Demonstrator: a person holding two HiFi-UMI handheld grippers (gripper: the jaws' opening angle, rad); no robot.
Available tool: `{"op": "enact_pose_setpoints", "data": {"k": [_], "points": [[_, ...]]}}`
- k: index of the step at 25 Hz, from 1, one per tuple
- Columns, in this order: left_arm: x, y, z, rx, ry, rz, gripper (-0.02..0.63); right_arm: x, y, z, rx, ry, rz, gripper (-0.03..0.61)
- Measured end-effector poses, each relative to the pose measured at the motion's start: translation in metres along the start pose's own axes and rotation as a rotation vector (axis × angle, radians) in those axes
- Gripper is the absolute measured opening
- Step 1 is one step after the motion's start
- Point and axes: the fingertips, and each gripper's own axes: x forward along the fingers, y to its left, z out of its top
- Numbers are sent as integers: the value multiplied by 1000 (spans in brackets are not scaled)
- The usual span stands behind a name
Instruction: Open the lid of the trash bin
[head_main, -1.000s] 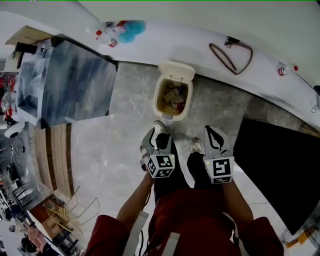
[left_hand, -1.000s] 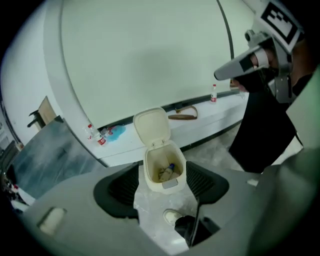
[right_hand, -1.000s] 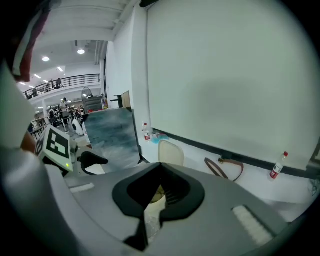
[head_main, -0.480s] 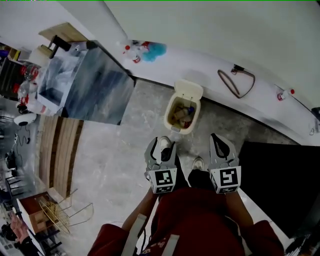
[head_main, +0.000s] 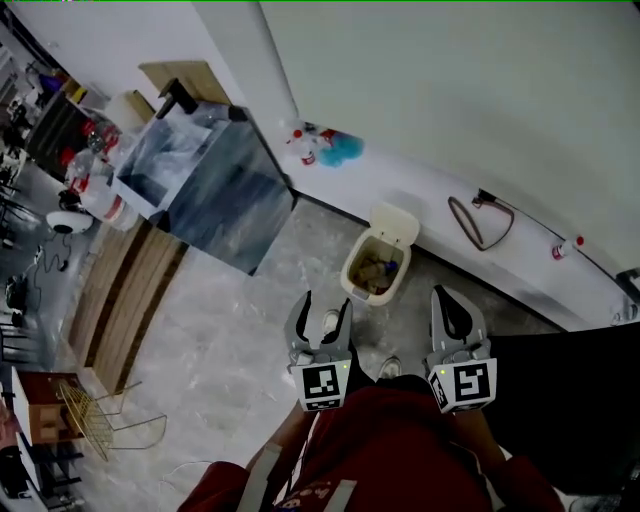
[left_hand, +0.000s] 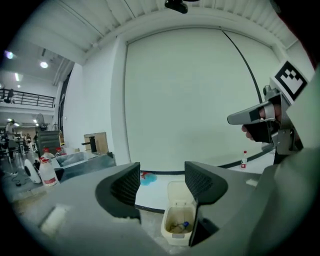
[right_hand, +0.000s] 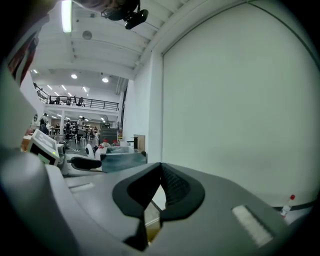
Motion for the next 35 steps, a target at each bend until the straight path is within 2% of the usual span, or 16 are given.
{"op": "enact_pose_setpoints", "data": {"k": [7, 9, 13, 15, 18, 21, 25, 35], "points": [[-22, 11, 68, -40, -155, 55, 287, -14, -7, 51, -11, -101, 4, 0], [-27, 13, 83, -28, -189, 71, 259, -17, -9, 58, -16, -119, 0, 0], [-34, 11, 101, 7, -245, 91, 255, -22, -13, 65, -18, -140, -6, 0], [-38, 9, 106, 6, -257, 101, 233, -23, -12, 66, -17, -144, 1, 0], [-44, 7, 110, 11, -271, 123, 135, -25, -9, 66, -17, -148, 16, 0], [-45, 6, 111, 8, -277, 127, 119, -25, -7, 65, -17, -153, 22, 0], [-46, 8, 115, 14, -284, 138, 9, -24, -7, 66, -14, -152, 24, 0], [-43, 7, 109, 9, -246, 132, 5, -27, -7, 64, -39, -154, 19, 0]]}}
